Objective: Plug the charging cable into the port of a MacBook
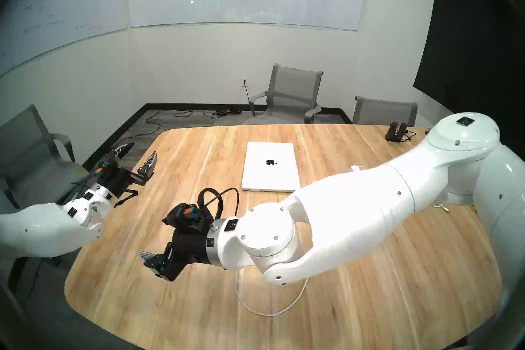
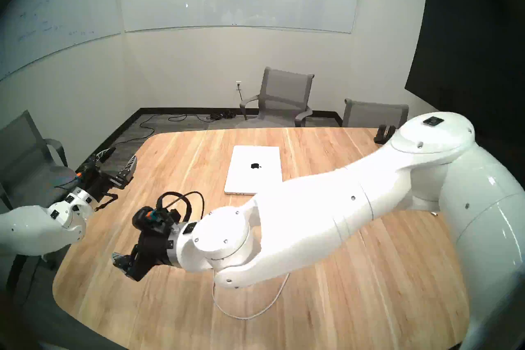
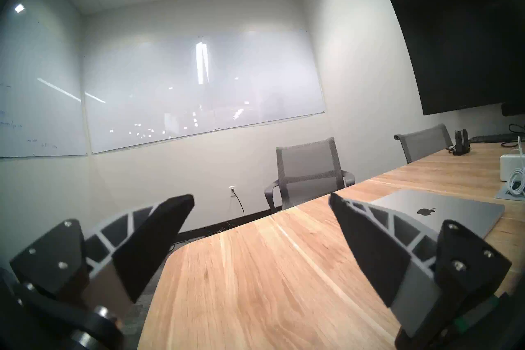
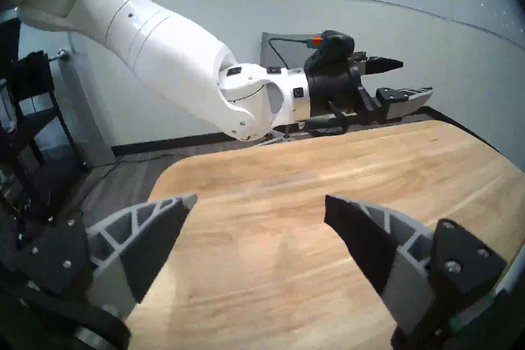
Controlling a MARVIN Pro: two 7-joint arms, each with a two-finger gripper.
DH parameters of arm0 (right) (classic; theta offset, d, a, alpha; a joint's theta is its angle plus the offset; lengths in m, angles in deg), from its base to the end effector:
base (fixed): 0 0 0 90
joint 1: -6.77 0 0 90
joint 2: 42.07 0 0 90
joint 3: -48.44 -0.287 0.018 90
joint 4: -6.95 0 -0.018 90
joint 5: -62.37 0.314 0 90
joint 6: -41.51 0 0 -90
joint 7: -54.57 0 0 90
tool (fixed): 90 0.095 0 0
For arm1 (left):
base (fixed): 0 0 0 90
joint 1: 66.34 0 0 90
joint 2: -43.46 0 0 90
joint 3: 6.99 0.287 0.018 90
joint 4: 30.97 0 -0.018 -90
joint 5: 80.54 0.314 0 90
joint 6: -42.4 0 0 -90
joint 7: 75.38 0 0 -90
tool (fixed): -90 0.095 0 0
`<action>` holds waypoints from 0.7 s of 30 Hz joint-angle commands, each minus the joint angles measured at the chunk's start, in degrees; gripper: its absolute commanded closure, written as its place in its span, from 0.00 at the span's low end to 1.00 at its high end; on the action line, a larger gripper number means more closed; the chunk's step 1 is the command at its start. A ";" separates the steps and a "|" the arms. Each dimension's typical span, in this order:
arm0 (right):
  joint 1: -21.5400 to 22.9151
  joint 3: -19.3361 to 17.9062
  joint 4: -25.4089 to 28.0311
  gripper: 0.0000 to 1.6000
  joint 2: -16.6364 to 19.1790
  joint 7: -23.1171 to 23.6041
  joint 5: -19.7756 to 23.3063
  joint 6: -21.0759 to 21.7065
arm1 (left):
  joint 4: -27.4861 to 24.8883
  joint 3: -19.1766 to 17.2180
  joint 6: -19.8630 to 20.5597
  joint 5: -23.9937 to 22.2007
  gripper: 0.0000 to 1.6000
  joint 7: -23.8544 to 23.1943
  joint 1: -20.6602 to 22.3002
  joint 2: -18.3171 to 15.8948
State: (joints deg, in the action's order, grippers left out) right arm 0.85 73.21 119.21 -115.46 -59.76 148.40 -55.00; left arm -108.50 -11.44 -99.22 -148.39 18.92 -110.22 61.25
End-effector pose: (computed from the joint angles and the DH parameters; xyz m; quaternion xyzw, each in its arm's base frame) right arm 0.2695 0.3077 -0.1890 -0.6701 -0.4621 -0.4527 0.3639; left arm 0.4083 0.2319 -0.2526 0.6125 -0.1508 0.7756 0.0240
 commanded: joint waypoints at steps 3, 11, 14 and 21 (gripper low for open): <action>-7.51 -5.87 -3.06 0.00 -7.27 -8.22 4.94 -1.67 | -0.11 -0.99 -0.31 -0.18 0.00 0.16 1.17 -0.06; -7.24 -3.36 -2.96 0.00 -2.34 -17.13 4.02 -4.57 | -0.13 -1.00 -0.38 -0.30 0.00 0.19 1.25 -0.05; -5.97 -2.46 0.48 0.00 0.10 -20.71 3.17 -4.94 | -0.13 -0.97 -0.37 -0.32 0.00 0.18 1.27 -0.06; -4.63 -1.40 6.17 0.00 1.91 -27.93 1.07 -5.68 | -0.13 -0.95 -0.39 -0.38 0.00 0.16 1.30 -0.06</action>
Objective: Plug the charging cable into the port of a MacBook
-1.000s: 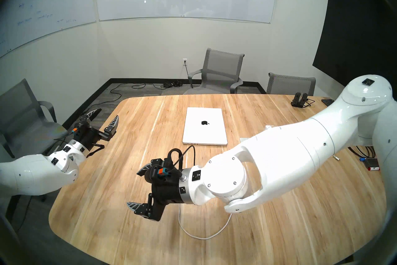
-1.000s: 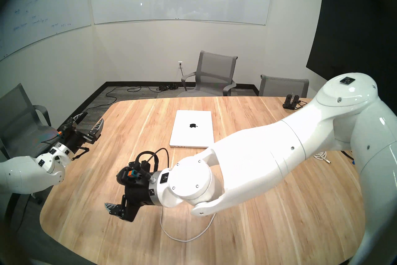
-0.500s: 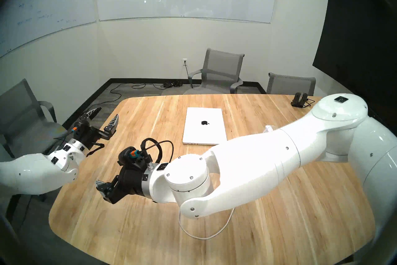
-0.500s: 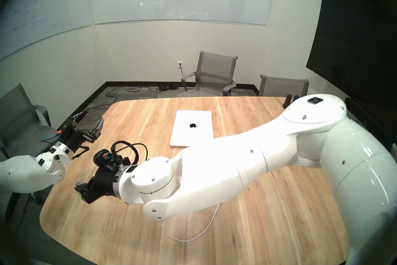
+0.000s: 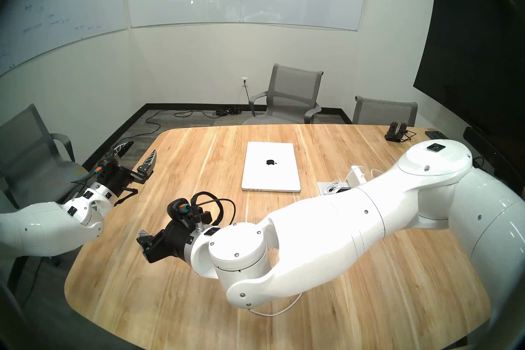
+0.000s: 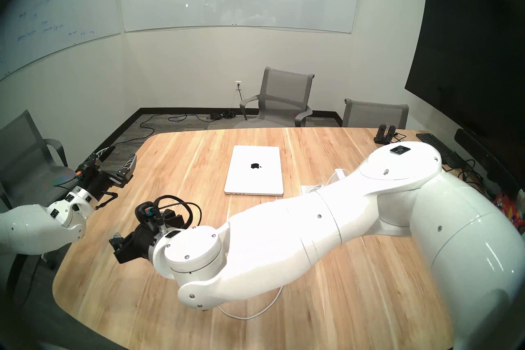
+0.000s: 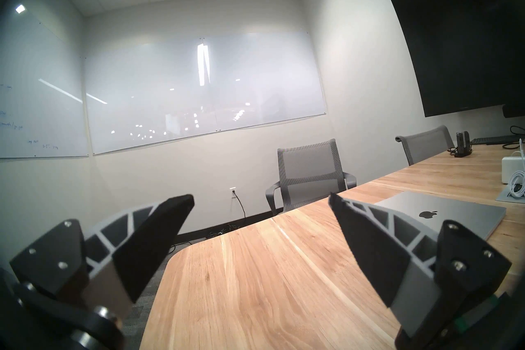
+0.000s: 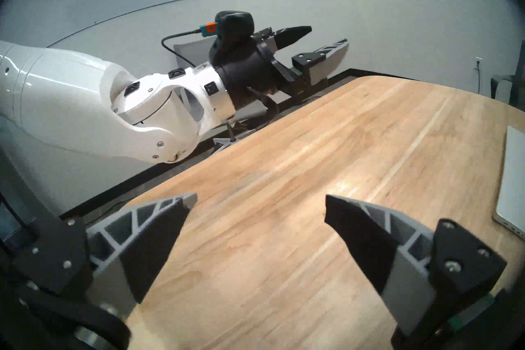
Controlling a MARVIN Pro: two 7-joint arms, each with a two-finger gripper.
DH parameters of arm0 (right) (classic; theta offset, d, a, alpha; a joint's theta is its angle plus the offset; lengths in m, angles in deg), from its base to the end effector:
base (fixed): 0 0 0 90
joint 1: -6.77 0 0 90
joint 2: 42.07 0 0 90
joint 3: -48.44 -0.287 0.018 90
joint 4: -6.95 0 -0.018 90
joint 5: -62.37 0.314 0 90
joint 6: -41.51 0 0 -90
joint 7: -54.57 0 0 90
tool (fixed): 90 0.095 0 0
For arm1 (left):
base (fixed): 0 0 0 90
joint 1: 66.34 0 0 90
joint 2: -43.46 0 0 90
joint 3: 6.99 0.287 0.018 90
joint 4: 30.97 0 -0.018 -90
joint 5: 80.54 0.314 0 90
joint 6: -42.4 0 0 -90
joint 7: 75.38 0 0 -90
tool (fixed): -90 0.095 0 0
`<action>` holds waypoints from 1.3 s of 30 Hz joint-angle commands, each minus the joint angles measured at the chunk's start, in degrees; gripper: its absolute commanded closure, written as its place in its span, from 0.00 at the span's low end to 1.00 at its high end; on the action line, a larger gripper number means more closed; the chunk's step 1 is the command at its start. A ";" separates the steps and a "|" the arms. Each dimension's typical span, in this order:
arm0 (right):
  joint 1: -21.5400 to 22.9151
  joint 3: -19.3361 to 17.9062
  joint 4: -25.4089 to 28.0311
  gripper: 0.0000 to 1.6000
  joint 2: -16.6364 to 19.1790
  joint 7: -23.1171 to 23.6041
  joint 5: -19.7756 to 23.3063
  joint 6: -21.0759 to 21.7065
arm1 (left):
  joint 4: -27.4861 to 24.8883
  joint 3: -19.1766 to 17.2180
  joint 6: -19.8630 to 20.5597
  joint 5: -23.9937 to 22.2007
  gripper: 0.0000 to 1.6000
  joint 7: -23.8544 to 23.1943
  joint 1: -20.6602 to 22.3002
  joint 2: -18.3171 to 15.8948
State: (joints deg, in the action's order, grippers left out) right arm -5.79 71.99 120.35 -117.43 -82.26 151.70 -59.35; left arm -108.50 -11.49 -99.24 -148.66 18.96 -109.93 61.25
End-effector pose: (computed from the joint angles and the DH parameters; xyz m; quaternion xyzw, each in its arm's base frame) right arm 0.2644 0.3044 -0.2101 -0.7606 -0.3210 -0.4823 0.2927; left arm 0.4098 0.2323 -0.2501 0.6105 -0.1481 0.7777 0.0234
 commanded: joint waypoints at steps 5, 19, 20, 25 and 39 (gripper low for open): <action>2.61 -0.50 5.76 0.00 1.78 -8.52 -3.62 -0.88 | -0.13 -0.88 -0.40 -0.16 0.00 0.10 1.04 -0.06; 4.59 -4.62 0.71 0.00 -1.01 -6.70 4.40 5.55 | -0.13 -0.84 -0.40 -0.19 0.00 0.08 1.07 -0.06; 4.92 -4.71 0.65 0.00 -0.97 -6.43 4.80 6.15 | -0.13 -0.84 -0.40 -0.19 0.00 0.08 1.07 -0.06; 5.87 -5.45 0.31 0.00 -0.96 -6.01 6.79 8.38 | -0.13 -0.83 -0.41 -0.20 0.00 0.07 1.08 -0.06; 9.14 -8.00 -0.21 0.00 -0.60 -4.33 12.11 15.13 | -0.12 -0.81 -0.41 -0.21 0.00 0.07 1.10 -0.06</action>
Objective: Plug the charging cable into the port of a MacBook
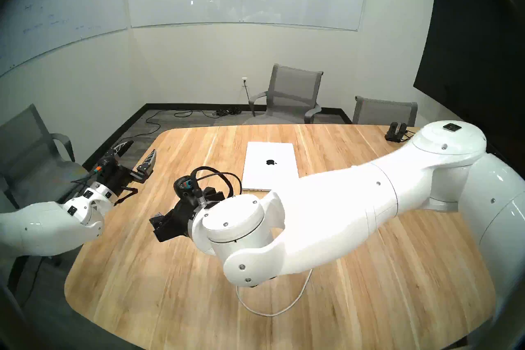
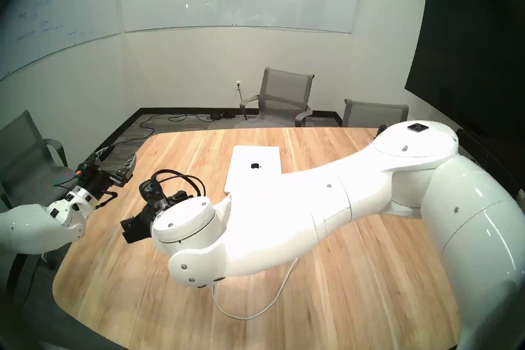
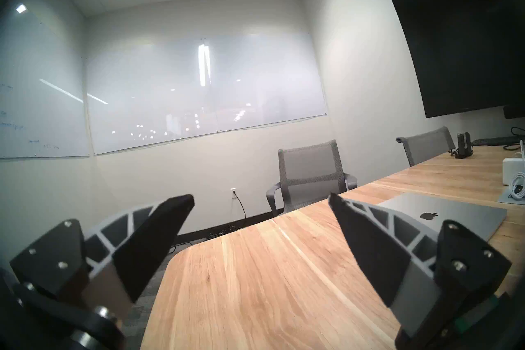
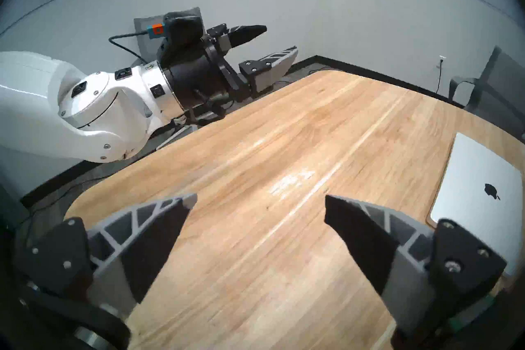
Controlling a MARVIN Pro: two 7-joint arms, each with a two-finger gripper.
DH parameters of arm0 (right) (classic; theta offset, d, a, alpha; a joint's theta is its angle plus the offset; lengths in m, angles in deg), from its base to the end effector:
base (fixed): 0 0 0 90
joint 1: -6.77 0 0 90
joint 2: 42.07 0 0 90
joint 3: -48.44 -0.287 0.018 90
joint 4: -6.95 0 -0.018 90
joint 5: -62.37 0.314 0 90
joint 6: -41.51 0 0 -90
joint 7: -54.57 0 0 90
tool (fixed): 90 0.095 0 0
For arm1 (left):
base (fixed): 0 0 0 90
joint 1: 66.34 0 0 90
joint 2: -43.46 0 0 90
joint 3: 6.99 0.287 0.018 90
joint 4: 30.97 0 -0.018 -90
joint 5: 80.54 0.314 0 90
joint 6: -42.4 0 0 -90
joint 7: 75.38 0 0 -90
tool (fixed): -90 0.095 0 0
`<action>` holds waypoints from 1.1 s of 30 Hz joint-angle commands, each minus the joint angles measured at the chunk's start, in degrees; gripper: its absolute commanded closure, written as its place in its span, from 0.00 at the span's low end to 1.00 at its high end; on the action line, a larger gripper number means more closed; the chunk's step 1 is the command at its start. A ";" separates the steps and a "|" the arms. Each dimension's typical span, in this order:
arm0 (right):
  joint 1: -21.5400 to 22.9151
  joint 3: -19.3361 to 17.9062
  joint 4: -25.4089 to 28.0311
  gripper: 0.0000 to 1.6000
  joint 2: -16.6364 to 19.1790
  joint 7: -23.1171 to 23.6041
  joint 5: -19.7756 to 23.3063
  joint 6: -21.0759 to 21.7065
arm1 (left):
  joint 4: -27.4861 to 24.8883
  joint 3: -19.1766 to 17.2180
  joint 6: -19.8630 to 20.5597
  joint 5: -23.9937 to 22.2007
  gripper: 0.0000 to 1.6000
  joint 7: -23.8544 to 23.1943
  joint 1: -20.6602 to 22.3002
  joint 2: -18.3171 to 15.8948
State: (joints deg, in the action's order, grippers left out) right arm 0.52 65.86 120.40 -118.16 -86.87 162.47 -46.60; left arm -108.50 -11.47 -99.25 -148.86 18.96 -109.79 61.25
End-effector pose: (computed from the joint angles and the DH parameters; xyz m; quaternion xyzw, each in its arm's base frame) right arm 0.2889 0.3096 -0.1654 -0.7882 -0.3437 -0.4632 0.2145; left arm 0.4104 0.2325 -0.2492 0.6098 -0.1464 0.7785 0.0232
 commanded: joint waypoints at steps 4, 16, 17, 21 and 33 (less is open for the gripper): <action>3.62 -2.80 -0.80 0.00 0.84 2.01 4.62 5.40 | -0.12 -0.82 -0.40 -0.02 0.00 0.08 0.96 -0.06; 7.16 -4.46 -3.05 0.00 2.50 5.86 11.37 15.33 | -0.12 -0.81 -0.39 -0.03 0.00 0.07 0.97 -0.06; 7.57 -4.68 -3.30 0.00 2.35 6.08 11.58 16.15 | -0.12 -0.81 -0.39 -0.03 0.00 0.07 0.97 -0.06; 8.42 -5.62 -4.45 0.00 1.73 6.52 13.71 18.89 | -0.12 -0.80 -0.39 -0.03 0.00 0.07 0.97 -0.06; 4.67 -11.56 -9.68 0.00 0.04 1.08 30.04 16.26 | -0.12 -0.79 -0.38 -0.04 0.00 0.06 0.98 -0.06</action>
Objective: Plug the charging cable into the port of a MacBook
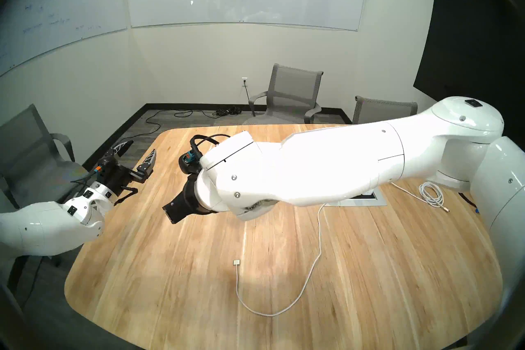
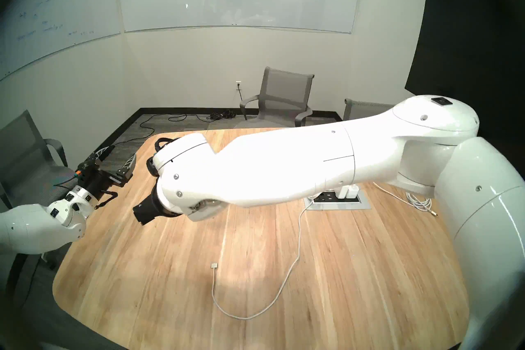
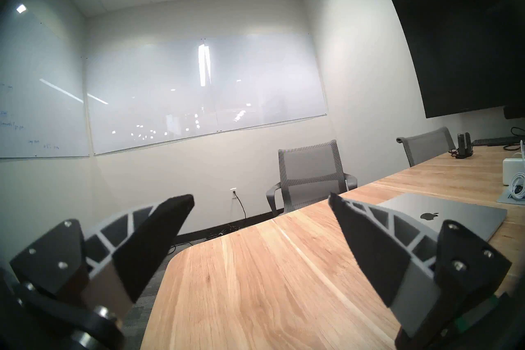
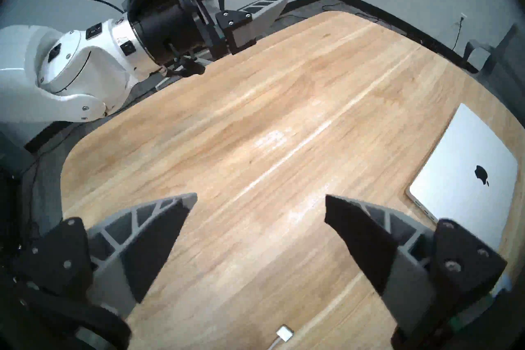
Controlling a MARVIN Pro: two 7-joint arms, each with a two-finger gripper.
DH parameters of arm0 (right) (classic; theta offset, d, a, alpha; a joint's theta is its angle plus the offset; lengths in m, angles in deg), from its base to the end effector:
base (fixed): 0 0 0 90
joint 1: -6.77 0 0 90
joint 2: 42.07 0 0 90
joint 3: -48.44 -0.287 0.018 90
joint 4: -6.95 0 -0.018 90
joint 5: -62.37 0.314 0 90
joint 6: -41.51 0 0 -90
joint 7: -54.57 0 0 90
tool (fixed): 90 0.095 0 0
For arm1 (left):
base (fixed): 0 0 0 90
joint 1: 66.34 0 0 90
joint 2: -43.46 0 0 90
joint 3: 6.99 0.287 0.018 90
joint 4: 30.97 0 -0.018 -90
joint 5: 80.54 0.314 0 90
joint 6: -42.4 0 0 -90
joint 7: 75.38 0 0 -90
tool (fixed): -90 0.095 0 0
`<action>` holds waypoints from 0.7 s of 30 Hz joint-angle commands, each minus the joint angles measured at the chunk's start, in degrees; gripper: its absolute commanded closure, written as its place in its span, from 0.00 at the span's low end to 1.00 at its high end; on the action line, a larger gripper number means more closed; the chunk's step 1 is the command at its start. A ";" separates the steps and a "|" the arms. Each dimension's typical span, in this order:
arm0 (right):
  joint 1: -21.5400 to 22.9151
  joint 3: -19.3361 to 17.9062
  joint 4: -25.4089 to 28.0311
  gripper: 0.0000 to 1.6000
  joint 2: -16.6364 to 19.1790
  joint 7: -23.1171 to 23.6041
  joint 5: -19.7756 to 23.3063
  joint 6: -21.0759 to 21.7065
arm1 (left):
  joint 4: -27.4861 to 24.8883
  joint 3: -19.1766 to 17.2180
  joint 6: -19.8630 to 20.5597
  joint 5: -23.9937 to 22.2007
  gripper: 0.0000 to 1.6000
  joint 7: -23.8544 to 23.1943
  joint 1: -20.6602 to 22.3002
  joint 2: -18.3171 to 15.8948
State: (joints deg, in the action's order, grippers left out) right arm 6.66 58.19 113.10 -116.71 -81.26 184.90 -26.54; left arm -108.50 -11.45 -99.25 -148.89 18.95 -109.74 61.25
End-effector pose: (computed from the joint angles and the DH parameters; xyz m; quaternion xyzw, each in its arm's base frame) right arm 0.3341 0.3026 -0.1244 -0.8552 -0.3616 -0.3244 0.1805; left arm 0.4106 0.2325 -0.2489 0.6097 -0.1463 0.7787 0.0233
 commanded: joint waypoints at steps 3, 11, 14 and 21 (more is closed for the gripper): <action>-1.86 -4.24 -3.25 0.00 -2.76 -7.99 9.17 -6.83 | -0.12 -0.81 -0.39 0.00 0.00 0.07 0.93 -0.06; -2.34 -3.47 -4.64 0.00 -4.88 -14.38 8.84 -13.25 | -0.12 -0.81 -0.41 0.01 0.00 0.08 0.94 -0.06; -2.33 -2.73 -4.43 0.00 -5.42 -16.82 7.83 -15.37 | -0.12 -0.81 -0.41 0.01 0.00 0.08 0.94 -0.06; -2.23 -0.46 -3.88 0.00 -7.34 -22.51 3.81 -20.80 | -0.12 -0.80 -0.41 0.00 0.00 0.08 0.94 -0.06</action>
State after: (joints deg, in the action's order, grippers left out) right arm 3.74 56.64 108.40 -121.81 -99.59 192.18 -42.89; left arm -108.50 -11.45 -99.26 -148.90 18.95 -109.72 61.25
